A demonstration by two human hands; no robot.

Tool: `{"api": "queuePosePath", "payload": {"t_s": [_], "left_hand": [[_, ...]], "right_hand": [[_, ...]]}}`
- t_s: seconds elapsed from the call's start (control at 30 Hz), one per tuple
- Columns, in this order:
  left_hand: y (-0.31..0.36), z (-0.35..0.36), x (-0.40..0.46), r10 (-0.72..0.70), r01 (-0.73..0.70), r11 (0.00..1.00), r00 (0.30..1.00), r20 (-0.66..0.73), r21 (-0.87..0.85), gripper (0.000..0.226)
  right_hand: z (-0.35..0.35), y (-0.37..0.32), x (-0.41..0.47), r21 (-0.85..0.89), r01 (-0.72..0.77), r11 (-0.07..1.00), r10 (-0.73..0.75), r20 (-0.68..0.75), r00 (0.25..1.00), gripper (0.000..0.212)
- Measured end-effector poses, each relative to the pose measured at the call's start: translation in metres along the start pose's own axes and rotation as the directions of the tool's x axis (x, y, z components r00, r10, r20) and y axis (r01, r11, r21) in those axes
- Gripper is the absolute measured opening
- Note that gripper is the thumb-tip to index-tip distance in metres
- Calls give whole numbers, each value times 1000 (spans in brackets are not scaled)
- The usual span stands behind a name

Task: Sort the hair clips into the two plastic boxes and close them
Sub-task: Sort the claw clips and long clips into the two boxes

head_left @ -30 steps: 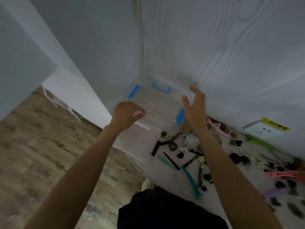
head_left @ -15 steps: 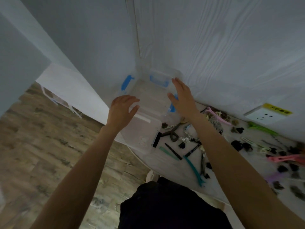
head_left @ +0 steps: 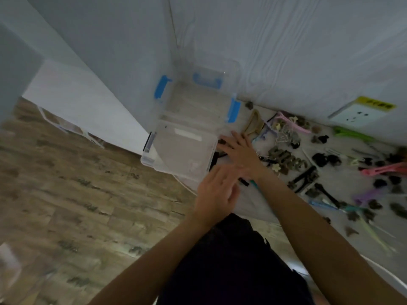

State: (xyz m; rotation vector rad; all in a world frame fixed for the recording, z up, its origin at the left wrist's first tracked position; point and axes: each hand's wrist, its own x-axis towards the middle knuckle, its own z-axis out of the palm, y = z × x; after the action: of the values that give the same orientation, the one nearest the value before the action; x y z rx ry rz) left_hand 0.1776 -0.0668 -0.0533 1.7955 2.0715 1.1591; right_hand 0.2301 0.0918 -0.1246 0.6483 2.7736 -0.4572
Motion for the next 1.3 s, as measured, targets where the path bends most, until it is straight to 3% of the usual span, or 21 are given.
{"api": "queuePosePath", "payload": {"t_s": [0.1,0.2,0.27,0.37,0.5,0.6,0.73,0.83,1.0,1.2,1.3], "left_hand": [[-3,28,-15,-26,30,999,985,172,-17,50],[-16,58,-24,-180,142,980,931,316,142,77],[-25,75,-28,-274,199,952,892,359,232,81],[-36,92,-20,-319,236,940,864,389,247,82],[-40,108,0,-337,264,937,853,399,228,93],[-36,118,12,-302,257,953,859,414,162,99],[-21,136,22,-281,262,960,882,378,101,96],[-11,151,22,-260,241,966,902,345,97,90],[15,180,28,-386,376,922,887,254,89,83],[34,206,55,-462,462,886,876,136,35,71],[34,200,67,-474,471,880,869,139,58,63]], "right_hand": [[-5,16,-11,-35,-44,998,45,9,999,68],[0,30,-34,-50,-72,996,66,-103,992,62],[6,40,-53,26,-70,997,73,-205,976,61],[13,50,-95,230,-121,966,198,-350,916,51],[32,48,-166,311,-300,902,420,-468,778,44],[54,49,-215,367,-480,797,604,-455,655,59],[84,50,-264,522,-679,516,857,-310,412,100],[98,57,-274,578,-724,377,923,-171,345,121],[96,77,-254,530,-711,461,881,-180,437,116],[75,121,-209,374,-648,663,744,-238,624,115],[65,142,-207,442,-611,656,742,-230,630,96]]}}
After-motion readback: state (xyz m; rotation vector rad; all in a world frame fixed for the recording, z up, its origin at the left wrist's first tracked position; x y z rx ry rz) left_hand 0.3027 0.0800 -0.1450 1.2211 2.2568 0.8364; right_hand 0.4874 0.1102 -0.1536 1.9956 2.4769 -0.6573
